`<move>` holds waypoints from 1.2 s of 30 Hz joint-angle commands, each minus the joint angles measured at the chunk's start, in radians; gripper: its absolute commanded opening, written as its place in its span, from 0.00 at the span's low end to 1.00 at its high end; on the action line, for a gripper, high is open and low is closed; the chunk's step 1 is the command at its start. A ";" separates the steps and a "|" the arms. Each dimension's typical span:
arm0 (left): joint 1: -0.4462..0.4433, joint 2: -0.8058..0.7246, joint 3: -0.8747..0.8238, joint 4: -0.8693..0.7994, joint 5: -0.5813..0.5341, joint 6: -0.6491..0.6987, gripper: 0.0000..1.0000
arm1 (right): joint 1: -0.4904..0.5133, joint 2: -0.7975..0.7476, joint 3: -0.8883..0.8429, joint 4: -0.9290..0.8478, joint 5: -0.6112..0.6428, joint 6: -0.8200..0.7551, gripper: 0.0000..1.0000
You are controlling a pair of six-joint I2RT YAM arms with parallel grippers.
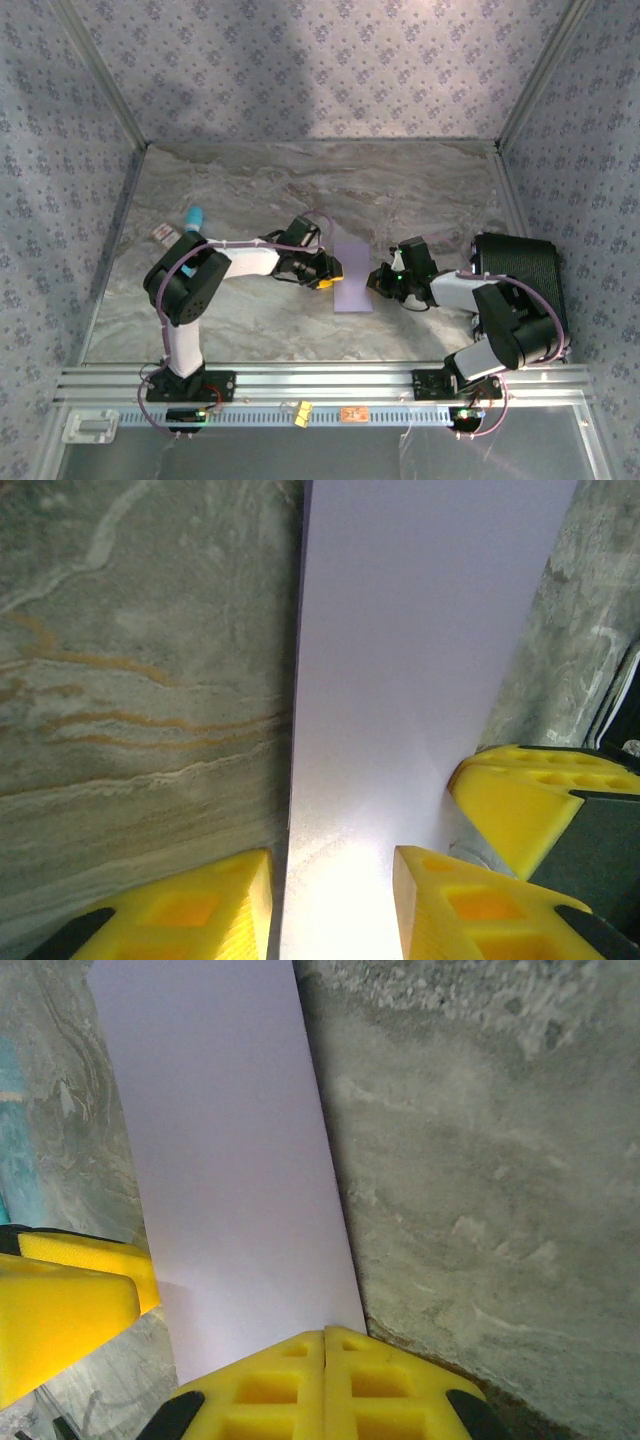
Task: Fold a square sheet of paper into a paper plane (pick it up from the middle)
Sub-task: Third fold the triangle at the center of the table.
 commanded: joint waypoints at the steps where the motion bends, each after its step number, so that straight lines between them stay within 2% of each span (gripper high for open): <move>1: -0.011 -0.015 -0.006 -0.060 -0.033 0.006 0.37 | -0.009 -0.003 -0.033 -0.076 0.030 -0.005 0.06; 5: -0.020 -0.026 0.021 -0.128 -0.072 0.032 0.41 | -0.009 -0.022 -0.043 -0.080 0.037 -0.005 0.06; 8: -0.019 -0.015 0.019 -0.109 -0.054 0.021 0.42 | -0.010 -0.025 -0.044 -0.078 0.032 -0.006 0.06; 15: -0.030 0.022 0.019 -0.011 0.019 -0.021 0.35 | -0.010 -0.025 -0.050 -0.052 0.012 0.003 0.05; 30: -0.034 0.015 0.013 -0.006 0.016 -0.029 0.30 | -0.010 -0.028 -0.042 -0.050 0.004 0.014 0.06; 36: -0.031 0.009 0.015 -0.016 0.003 -0.034 0.19 | -0.011 -0.027 -0.041 -0.040 -0.007 0.007 0.08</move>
